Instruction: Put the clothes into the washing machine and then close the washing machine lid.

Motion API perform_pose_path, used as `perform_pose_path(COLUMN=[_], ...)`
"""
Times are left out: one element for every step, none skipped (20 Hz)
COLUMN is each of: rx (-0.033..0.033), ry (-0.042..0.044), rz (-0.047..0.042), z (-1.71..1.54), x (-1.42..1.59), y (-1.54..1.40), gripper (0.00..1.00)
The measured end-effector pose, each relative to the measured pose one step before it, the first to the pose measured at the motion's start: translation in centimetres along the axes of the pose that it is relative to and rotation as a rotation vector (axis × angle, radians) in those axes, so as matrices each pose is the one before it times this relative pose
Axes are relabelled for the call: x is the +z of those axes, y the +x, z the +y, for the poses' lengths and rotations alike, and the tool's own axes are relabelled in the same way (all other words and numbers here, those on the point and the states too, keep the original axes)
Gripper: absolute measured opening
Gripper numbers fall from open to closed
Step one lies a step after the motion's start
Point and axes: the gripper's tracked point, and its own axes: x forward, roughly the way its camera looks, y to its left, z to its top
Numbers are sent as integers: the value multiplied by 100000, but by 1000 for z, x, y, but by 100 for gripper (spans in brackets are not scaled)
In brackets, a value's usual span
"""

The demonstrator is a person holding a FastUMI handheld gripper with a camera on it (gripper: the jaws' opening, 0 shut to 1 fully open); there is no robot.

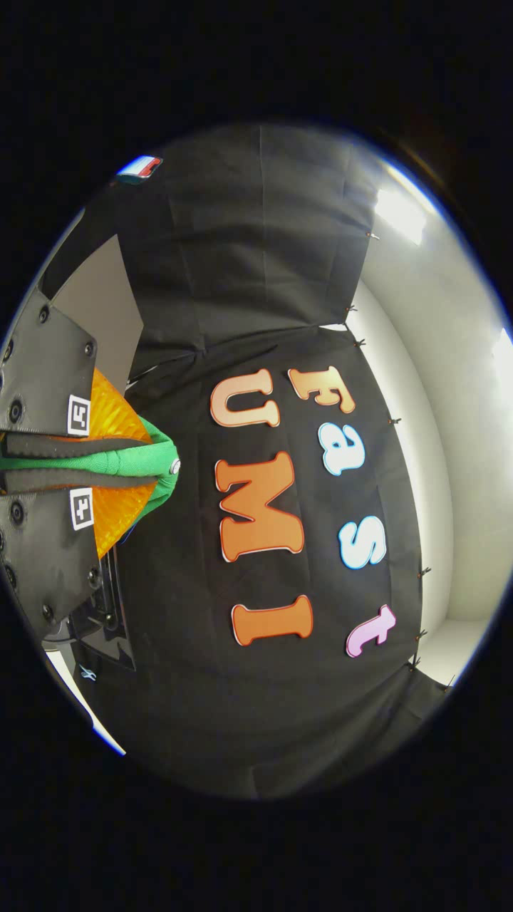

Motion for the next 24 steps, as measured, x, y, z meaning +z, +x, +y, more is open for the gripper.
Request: perform_pose_path(rx=[-1474,-1147,-906,-817,-774,-772,-631,-567,-722,-318,14,189,-37,122,25,204,42,126,245,528,460,552,578,738], ry=[19,514,835,648,167,-23,-28,-168,-355,-56,71,-39,-226,-388,-571,-522,-486,-463,-550,-205,141,581,1204,1140], rz=[1132,1342,992,911,1062,1393,1347,1474,1962,1865,1801,2181,1977,2068,2293,2372,2613,2479,2829,2842,3450,3862,3483,2809], z=[-1206,-1048,-964,-993,-942,-935,-947,-756,-789,-719,-601,-541,-586,-719,-577,-546,-275,-302,-276,-285,-226,-252,-77,35], x=[-405,-390,-468,-277,-464,-547,-690,-624,-887,-768,-888,-782,-953,-1109,-1160,-1280,-1616,-1336,-1484,-1458,-1649,-1485,-1527,-1224], y=[-160,-180,-113,-165,-19,40,-53,15,116,155,93,269,252,545,521,300,920,260,784,843,1017,968,934,680], gripper=[13,13,13,13,13,13,13,13,13,13,13,13,13,13,13,13,13,13,13,13,13,13,14,14])
